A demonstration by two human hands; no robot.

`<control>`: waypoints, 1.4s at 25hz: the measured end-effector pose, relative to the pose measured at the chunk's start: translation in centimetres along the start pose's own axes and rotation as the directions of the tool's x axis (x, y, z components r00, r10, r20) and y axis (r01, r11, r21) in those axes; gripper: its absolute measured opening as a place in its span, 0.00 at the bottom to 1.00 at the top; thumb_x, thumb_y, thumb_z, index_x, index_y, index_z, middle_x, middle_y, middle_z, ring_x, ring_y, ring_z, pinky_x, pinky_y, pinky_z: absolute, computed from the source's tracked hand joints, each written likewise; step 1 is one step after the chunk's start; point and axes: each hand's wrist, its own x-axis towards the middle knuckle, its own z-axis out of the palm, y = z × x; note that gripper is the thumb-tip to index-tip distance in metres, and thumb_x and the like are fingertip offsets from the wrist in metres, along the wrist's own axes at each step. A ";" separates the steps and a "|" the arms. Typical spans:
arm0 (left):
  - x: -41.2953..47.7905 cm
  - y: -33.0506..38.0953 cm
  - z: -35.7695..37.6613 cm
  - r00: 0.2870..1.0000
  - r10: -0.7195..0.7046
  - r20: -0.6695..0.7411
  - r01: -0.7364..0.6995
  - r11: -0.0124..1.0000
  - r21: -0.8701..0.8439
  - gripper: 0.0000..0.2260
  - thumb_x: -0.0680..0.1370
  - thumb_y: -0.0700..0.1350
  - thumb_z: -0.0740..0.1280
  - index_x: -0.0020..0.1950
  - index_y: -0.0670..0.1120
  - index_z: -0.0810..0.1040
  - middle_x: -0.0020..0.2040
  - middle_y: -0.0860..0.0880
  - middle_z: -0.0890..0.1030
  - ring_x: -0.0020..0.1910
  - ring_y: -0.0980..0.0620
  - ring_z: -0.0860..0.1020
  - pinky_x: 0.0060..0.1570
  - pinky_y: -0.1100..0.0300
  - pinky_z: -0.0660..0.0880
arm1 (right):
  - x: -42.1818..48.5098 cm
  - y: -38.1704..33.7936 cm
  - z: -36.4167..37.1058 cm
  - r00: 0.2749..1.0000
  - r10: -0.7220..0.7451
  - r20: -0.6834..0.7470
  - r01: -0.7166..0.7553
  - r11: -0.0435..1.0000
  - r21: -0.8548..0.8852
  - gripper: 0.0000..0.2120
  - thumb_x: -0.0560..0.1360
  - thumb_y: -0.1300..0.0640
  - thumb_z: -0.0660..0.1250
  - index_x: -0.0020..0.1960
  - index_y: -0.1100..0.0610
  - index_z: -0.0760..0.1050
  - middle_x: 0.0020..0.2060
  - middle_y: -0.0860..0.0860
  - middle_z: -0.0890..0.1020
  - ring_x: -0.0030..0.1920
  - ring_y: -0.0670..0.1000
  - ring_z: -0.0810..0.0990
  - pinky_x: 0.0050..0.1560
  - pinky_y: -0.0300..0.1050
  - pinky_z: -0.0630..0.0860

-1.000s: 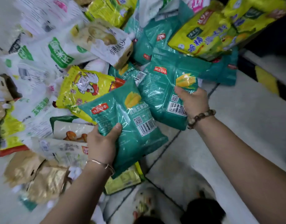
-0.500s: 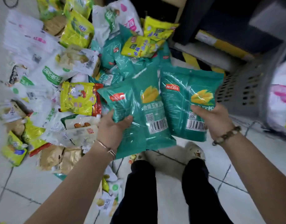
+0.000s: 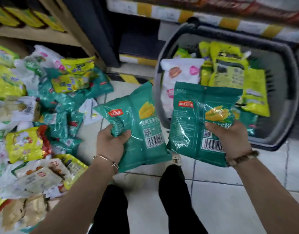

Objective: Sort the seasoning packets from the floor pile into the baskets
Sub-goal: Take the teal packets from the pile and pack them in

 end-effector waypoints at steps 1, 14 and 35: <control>0.1 1.1 2.3 1.000 0.011 0.020 -0.011 1.000 0.015 0.12 0.71 0.33 0.70 0.34 0.49 0.77 0.28 0.56 0.79 0.31 0.52 0.76 0.37 0.59 0.75 | 1.3 0.3 -1.9 0.998 0.018 -0.061 -0.020 1.000 -0.024 0.08 0.68 0.61 0.74 0.38 0.51 0.76 0.31 0.37 0.79 0.30 0.33 0.76 0.35 0.31 0.70; 14.4 12.6 23.2 0.940 0.250 0.230 -0.313 0.901 0.301 0.04 0.73 0.36 0.68 0.47 0.42 0.79 0.42 0.47 0.79 0.38 0.52 0.75 0.36 0.67 0.74 | 22.7 0.8 -7.0 0.994 -0.038 -0.107 0.015 0.979 -0.205 0.18 0.70 0.48 0.72 0.52 0.60 0.77 0.45 0.51 0.81 0.45 0.42 0.79 0.40 0.34 0.67; 14.7 7.8 28.5 0.737 0.518 0.434 -0.502 -0.010 0.865 0.29 0.79 0.59 0.44 0.77 0.50 0.41 0.77 0.43 0.41 0.75 0.40 0.40 0.68 0.45 0.32 | 22.4 2.2 0.1 0.951 -0.253 0.178 0.276 0.439 -0.855 0.34 0.74 0.36 0.37 0.76 0.49 0.44 0.76 0.56 0.46 0.75 0.59 0.43 0.71 0.62 0.42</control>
